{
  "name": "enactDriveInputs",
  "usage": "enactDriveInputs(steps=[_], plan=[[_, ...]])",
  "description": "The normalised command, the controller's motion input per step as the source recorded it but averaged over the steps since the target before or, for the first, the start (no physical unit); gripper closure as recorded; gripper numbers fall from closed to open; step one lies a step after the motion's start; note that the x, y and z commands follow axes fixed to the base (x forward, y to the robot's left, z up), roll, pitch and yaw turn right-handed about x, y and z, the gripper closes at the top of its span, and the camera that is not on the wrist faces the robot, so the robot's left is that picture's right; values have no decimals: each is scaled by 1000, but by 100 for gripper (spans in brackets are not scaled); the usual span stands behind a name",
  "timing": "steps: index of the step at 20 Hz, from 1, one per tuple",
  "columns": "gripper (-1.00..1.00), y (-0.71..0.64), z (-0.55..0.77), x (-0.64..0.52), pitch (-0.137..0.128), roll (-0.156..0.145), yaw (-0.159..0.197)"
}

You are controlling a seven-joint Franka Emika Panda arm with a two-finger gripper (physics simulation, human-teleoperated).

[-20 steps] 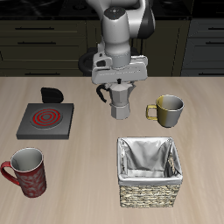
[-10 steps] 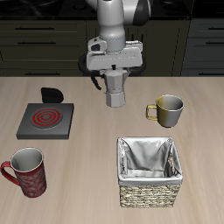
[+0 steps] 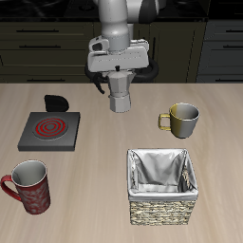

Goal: Place the moka pot on the stove

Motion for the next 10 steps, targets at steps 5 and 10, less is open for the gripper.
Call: enactDriveInputs(steps=[5,10], plan=[[100,-298,184,-30,9,38,-51],[100,-345,141,16,5,13,-34]])
